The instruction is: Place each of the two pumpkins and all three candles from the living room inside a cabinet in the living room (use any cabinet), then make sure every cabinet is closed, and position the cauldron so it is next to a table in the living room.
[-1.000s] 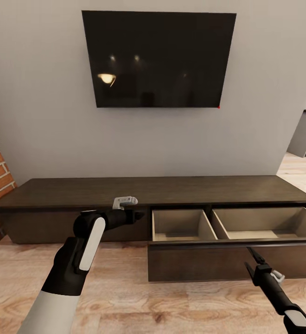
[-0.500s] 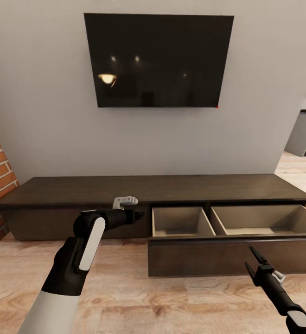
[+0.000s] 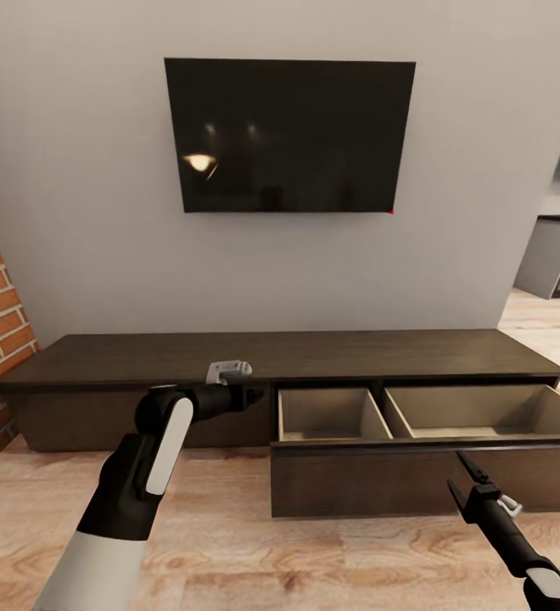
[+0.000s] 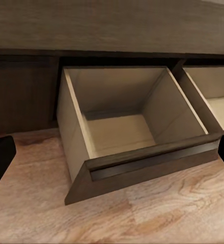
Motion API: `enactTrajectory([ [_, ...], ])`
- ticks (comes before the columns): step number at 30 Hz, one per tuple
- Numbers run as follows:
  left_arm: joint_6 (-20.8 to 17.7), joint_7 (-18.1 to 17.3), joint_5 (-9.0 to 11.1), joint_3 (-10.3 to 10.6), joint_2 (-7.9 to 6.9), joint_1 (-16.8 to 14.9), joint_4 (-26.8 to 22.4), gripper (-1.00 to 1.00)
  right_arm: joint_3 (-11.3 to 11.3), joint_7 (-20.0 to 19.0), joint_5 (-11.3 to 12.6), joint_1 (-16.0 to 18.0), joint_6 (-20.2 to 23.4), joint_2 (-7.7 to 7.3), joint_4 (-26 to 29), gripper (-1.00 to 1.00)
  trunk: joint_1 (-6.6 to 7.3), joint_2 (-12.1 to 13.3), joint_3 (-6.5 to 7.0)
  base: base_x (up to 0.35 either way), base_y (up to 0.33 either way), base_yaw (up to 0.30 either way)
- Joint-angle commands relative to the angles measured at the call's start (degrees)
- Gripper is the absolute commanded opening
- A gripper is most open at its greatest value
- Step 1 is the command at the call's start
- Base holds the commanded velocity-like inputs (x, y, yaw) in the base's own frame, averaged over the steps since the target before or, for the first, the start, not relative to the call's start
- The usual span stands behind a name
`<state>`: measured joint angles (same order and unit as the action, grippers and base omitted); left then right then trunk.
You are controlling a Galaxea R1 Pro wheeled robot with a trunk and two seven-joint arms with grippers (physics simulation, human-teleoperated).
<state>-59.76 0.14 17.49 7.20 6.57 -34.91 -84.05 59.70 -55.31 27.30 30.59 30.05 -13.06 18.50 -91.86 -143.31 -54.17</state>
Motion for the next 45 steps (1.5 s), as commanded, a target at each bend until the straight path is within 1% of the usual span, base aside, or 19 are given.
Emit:
enactTrajectory([
  [1, -0.24, 0.02, -0.01, -0.04, 0.00, -0.05, 0.64, 1.00, 0.16, 0.01, 0.25, 0.04, 0.39, 0.03, -0.04, 1.00, 0.04, -0.01, 0.17, 0.000, 0.000, 0.000],
  [7, -0.24, 0.04, -0.21, -0.03, -0.05, -0.07, 2.32, 1.00, 0.34, 0.11, 0.33, -0.02, -0.47, 0.13, -0.06, 1.00, 0.19, 0.07, 1.50, 0.000, 0.000, 0.000],
  [12, -0.24, 0.04, -0.25, 0.00, -0.05, -0.07, 2.65, 1.00, 0.34, 0.18, 0.33, -0.06, -1.37, 0.18, -0.11, 1.00, 1.29, 2.08, 2.40, 0.000, 0.000, 0.000],
  [16, -0.24, 0.08, -0.31, 0.00, -0.04, -0.07, 2.74, 1.00, 0.16, 0.24, 0.05, -0.08, -1.84, 0.59, -0.24, 1.00, 2.17, 3.68, 3.12, 0.000, 0.000, 0.000],
  [19, -0.24, 0.06, -0.33, 0.01, -0.05, -0.07, 2.76, 1.00, 0.11, 0.37, -0.22, -0.11, -5.64, 1.06, -0.79, 1.00, 2.83, 4.89, 3.65, 0.000, 0.000, 0.000],
  [23, -0.24, 0.07, -0.34, 0.05, -0.06, -0.07, 2.76, 1.00, 0.26, 0.40, 0.18, -0.30, -7.41, 1.13, -0.94, 1.00, 3.70, 6.49, 4.37, 0.000, 0.000, 0.000],
  [28, -0.24, 0.11, -0.41, 0.08, -0.06, -0.07, 2.76, 1.00, 0.47, 0.30, 0.41, -0.48, -7.93, 0.83, -0.96, 1.00, 4.80, 8.50, 5.27, 0.000, 0.000, 0.000],
  [35, -0.24, 0.13, -0.43, 0.09, -0.06, -0.07, 2.76, 1.00, 0.22, 0.46, 0.09, -0.53, -7.69, 0.45, -0.50, 1.00, 6.34, 11.30, 6.53, 0.000, 0.000, 0.000],
  [45, -0.24, 0.13, -0.43, 0.09, -0.06, -0.07, 2.76, 1.00, 0.49, -0.06, 0.42, -1.96, -8.27, 1.06, -0.31, 1.00, 8.54, 15.31, 8.32, 0.000, 0.000, 0.000],
])
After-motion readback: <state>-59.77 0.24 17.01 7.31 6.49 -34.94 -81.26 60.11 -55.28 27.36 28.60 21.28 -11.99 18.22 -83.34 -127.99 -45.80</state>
